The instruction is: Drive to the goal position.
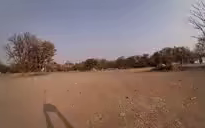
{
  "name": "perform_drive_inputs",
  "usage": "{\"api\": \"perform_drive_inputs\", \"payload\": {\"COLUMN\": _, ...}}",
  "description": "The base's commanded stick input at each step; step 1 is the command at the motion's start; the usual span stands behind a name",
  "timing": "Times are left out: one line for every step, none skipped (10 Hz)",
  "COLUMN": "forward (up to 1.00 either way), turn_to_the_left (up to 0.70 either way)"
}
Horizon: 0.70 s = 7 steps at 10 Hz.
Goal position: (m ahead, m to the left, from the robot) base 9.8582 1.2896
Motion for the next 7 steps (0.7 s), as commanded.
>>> {"api": "perform_drive_inputs", "payload": {"forward": 0.7, "turn_to_the_left": 0.0}}
{"api": "perform_drive_inputs", "payload": {"forward": 0.7, "turn_to_the_left": 0.0}}
{"api": "perform_drive_inputs", "payload": {"forward": 0.7, "turn_to_the_left": 0.0}}
{"api": "perform_drive_inputs", "payload": {"forward": 0.7, "turn_to_the_left": 0.0}}
{"api": "perform_drive_inputs", "payload": {"forward": 0.7, "turn_to_the_left": 0.0}}
{"api": "perform_drive_inputs", "payload": {"forward": 0.7, "turn_to_the_left": 0.0}}
{"api": "perform_drive_inputs", "payload": {"forward": 0.7, "turn_to_the_left": 0.0}}
